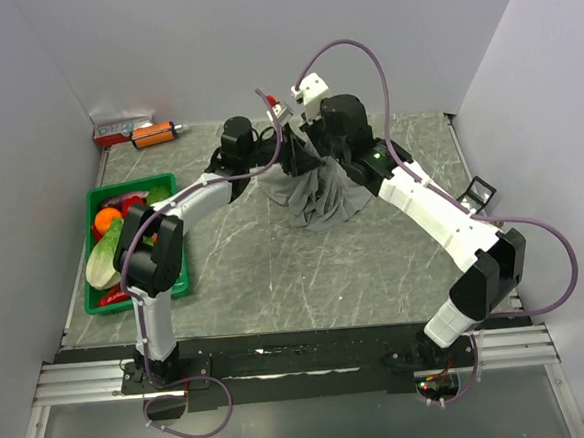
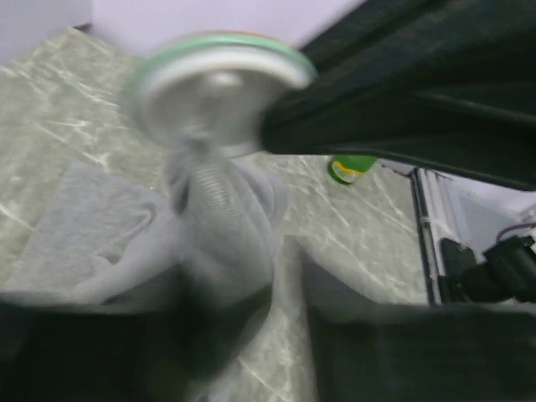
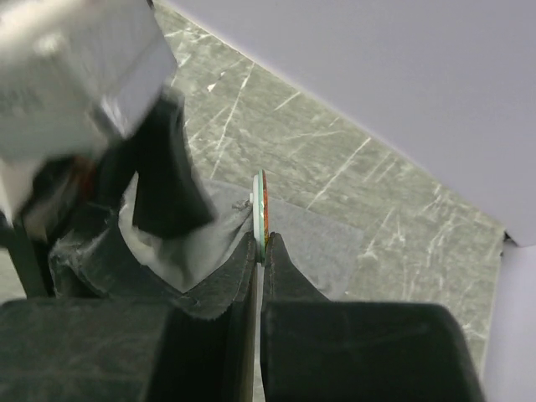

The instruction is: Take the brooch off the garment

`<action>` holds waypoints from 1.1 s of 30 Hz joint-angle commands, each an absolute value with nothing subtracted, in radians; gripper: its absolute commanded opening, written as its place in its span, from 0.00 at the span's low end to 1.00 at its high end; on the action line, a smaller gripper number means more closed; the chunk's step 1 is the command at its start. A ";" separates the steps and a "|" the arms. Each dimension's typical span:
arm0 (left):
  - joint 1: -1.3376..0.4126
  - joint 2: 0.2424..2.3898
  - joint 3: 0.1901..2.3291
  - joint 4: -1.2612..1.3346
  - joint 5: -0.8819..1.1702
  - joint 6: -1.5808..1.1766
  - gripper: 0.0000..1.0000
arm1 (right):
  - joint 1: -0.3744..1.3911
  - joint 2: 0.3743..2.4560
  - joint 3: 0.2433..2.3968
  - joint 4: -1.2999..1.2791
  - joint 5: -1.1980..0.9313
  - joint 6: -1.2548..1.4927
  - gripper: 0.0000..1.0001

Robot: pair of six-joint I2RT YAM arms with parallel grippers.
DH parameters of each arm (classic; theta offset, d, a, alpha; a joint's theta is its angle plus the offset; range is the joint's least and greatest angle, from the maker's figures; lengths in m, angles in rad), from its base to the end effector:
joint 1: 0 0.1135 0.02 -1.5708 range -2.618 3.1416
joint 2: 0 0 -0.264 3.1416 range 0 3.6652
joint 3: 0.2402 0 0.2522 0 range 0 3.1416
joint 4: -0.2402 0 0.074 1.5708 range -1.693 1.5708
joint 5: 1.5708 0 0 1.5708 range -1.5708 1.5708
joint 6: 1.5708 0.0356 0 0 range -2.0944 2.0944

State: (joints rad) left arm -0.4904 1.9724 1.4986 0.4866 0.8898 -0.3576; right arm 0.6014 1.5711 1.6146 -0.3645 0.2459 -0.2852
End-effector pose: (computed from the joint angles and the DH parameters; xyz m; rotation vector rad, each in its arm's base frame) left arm 0.3971 -0.2434 0.2993 0.8554 1.5068 -1.3282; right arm 0.3060 0.1995 0.4139 -0.6530 1.7649 -0.0159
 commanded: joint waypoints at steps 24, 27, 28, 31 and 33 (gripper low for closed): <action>-0.431 1.807 1.526 0.089 0.904 -0.154 0.01 | 0.497 1.657 1.764 -0.451 -0.115 -0.099 0.00; -0.460 1.824 1.531 0.066 0.899 -0.120 0.01 | 0.506 1.664 1.799 -0.431 -0.089 -0.002 0.00; -0.471 1.828 1.535 0.060 0.896 -0.112 0.01 | 0.509 1.673 1.839 -0.436 -0.077 0.029 0.00; -0.477 1.842 1.551 0.026 0.884 -0.083 0.01 | 0.508 1.716 1.905 -0.431 -0.002 0.054 0.00; -0.479 1.851 1.555 0.009 0.871 -0.066 0.01 | 0.502 1.736 1.928 -0.417 -0.002 0.057 0.00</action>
State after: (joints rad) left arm -0.4717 1.8362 1.5131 0.0395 0.8742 -0.1238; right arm 0.5076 1.7252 1.8206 -0.4881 -0.0353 -0.0231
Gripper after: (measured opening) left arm 0.054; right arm 0.033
